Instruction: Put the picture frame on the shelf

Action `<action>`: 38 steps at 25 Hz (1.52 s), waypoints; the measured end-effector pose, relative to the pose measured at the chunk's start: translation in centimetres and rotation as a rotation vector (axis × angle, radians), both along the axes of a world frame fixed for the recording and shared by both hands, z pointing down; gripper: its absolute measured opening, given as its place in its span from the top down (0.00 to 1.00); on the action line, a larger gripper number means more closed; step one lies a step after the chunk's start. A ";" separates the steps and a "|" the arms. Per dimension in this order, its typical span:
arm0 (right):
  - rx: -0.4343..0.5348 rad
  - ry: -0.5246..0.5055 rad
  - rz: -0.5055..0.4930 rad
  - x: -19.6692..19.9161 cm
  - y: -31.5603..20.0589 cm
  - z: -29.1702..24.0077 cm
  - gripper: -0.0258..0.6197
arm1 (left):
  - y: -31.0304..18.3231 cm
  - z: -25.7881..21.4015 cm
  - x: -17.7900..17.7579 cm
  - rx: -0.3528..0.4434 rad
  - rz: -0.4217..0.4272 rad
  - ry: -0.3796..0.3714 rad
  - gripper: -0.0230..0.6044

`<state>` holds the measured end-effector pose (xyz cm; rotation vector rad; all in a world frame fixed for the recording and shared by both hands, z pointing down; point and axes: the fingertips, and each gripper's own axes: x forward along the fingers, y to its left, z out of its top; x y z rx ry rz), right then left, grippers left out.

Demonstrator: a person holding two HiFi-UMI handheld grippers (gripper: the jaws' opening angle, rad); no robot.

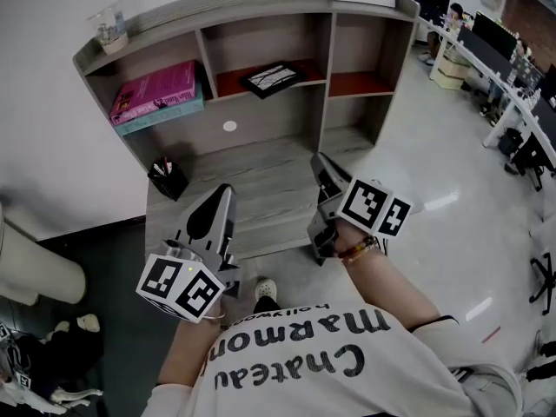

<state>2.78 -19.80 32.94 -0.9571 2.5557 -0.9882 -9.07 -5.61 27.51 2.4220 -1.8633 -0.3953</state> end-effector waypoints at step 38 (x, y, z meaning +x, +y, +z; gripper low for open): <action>0.425 0.359 0.005 8.3 12.8 -1.3 0.97 | 12.2 1.5 5.9 -0.029 -0.114 0.002 0.94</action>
